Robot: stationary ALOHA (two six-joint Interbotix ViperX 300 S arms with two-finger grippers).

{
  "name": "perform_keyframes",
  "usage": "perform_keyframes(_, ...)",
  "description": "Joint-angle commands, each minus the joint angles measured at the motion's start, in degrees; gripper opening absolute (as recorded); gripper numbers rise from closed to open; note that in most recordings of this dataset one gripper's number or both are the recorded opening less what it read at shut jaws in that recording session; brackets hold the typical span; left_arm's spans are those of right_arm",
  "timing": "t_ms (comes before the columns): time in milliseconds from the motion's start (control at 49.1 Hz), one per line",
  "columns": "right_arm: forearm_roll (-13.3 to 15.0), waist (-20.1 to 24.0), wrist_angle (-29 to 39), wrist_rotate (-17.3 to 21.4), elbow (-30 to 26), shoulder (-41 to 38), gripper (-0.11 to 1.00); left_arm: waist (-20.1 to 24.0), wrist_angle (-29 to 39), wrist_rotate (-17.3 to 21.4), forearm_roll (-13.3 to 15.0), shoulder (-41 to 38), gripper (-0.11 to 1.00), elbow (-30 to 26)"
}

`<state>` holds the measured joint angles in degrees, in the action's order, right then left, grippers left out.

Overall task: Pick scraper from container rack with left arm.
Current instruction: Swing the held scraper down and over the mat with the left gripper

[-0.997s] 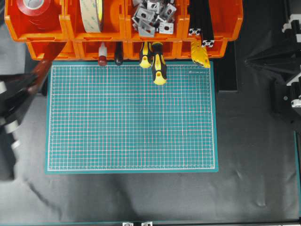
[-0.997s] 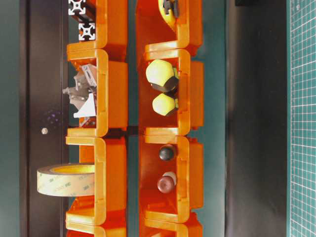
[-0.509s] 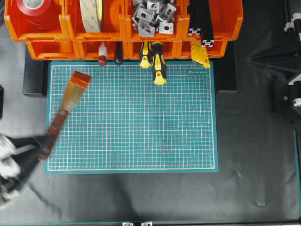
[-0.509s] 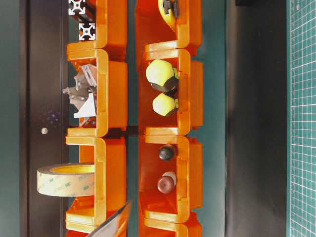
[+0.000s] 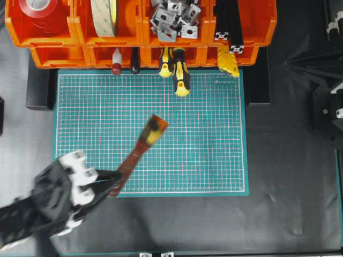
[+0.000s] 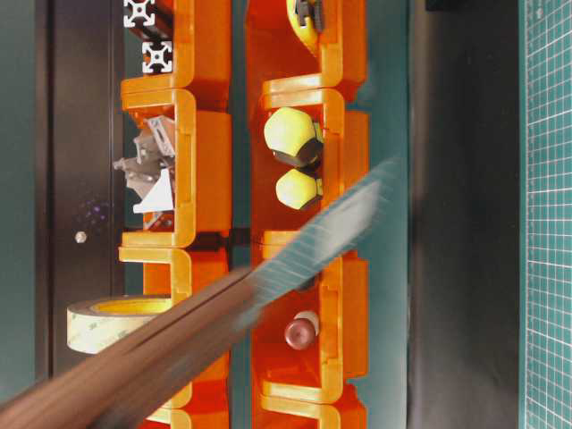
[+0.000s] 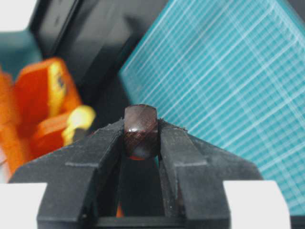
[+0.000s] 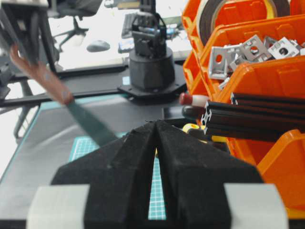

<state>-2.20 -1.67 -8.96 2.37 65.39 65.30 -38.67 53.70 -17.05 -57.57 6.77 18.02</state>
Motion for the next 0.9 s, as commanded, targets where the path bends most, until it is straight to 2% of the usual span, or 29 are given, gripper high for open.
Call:
perform_keyframes(0, -0.4, -0.1, -0.2, 0.1, -1.0, -0.4, 0.01, 4.9, -9.5, -4.7, -0.3, 0.4, 0.2, 2.9)
perform_keyframes(142, -0.4, -0.1, -0.2, 0.1, -1.0, -0.4, 0.01, 11.0, -18.4, -10.1, -0.3, -0.1, 0.2, 6.9)
perform_keyframes(448, -0.4, -1.1, -0.2, 0.1, -1.1, -0.2, 0.01, 18.0, -23.7, -9.7, -0.3, -0.6, 0.2, 10.0)
perform_keyframes(875, -0.4, -1.3, 0.7, 0.1, -1.1, -0.1, 0.01, 19.1, -26.1, -9.5, -0.3, -1.3, 0.2, 9.7)
